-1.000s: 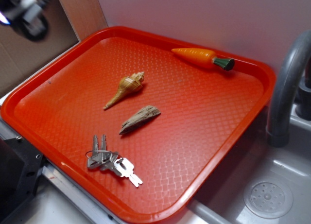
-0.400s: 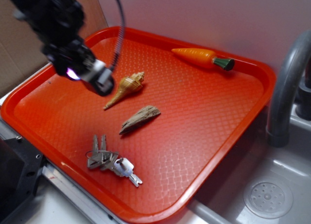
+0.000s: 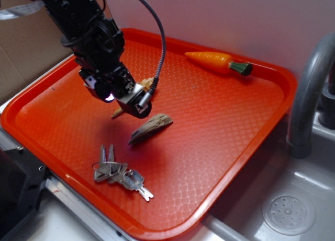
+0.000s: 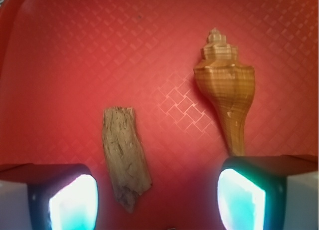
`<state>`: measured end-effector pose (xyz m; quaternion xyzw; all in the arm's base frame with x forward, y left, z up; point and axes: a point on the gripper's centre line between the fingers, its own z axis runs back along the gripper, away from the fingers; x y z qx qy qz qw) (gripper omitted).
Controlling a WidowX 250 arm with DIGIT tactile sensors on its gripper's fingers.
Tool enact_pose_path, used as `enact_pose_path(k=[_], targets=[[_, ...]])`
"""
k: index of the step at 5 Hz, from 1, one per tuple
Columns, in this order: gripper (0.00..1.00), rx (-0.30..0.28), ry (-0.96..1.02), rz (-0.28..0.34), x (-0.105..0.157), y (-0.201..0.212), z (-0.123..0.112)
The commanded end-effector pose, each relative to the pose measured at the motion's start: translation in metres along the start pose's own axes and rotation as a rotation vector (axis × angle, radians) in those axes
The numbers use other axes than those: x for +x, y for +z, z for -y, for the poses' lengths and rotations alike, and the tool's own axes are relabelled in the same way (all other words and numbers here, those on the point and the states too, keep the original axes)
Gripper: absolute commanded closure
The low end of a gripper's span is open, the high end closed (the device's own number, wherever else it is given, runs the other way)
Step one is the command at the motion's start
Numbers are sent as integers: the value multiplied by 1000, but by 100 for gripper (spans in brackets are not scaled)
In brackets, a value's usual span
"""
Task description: Grab the wood chip.
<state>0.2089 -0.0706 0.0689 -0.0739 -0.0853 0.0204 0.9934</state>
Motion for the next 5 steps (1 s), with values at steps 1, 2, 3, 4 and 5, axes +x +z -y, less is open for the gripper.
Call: enact_pose_path(k=[1,2,3,4,5], targets=[[0,-9,14,44,11,9,0],[0,23,-74,43,7,-21,21],[0,5,-85,40,8,-55,35],[0,5,-112,11,-3,-66,43],[100,-1,-106,19,-10,-60,44]])
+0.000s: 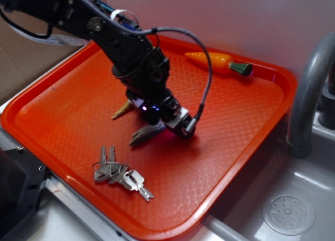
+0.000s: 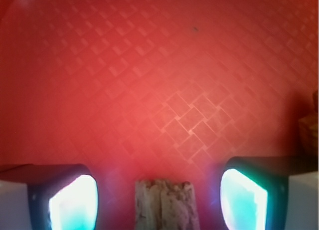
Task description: Grab the wood chip.
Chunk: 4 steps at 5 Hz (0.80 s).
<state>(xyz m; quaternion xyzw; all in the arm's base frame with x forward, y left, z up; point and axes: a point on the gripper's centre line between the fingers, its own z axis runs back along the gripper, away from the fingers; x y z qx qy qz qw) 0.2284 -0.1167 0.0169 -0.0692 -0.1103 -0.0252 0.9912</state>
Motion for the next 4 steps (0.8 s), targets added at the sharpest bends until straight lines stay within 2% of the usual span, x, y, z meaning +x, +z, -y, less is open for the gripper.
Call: enact_pose_path(k=[1,3,4], targets=[[100,-28,-16,-27,-20,13,7],[100,-8,-37,-29,-33,30,11],[100,7,-47,-27,-31,36,11]])
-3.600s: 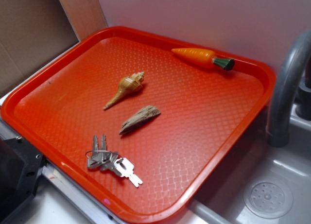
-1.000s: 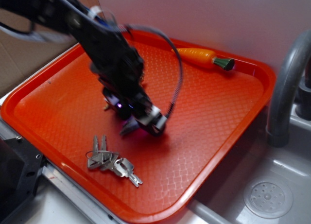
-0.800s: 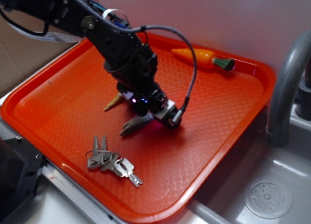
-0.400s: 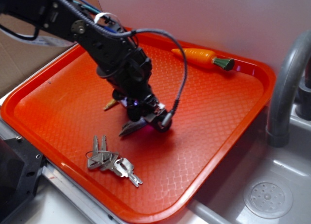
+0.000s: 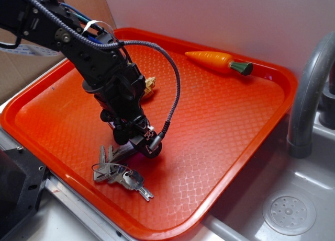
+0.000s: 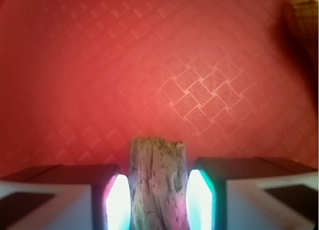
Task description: Grab the wood chip.
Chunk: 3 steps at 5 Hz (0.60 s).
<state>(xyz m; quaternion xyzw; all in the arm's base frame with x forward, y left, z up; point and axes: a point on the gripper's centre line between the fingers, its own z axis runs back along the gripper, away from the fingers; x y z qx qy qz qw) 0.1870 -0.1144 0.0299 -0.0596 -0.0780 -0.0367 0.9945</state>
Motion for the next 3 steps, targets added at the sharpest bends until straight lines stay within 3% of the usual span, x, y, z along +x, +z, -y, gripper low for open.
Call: enact_pose_path(k=[1,2,3], targets=[[100,6,-15,44,25,54,-3],[100,-15,42,71,49,104,-31],[100,48,82,132,67,154,-36]])
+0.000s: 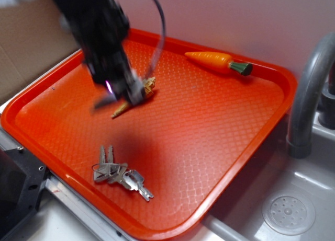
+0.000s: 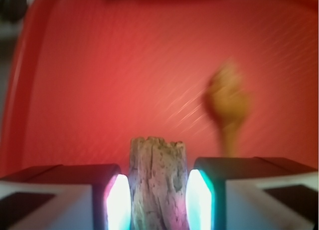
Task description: Grab the wood chip.
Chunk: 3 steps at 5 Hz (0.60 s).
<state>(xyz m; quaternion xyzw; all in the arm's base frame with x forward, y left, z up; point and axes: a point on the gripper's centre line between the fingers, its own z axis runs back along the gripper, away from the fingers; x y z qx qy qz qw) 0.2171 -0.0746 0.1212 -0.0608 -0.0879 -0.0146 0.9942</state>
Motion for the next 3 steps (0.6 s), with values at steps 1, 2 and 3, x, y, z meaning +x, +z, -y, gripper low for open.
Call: enact_pose_path(k=[1,2,3], targets=[[100,44,45,145,38,80,-5],[100,44,50,164,43,88,-5],[100,49,44,149,41,82,-4]])
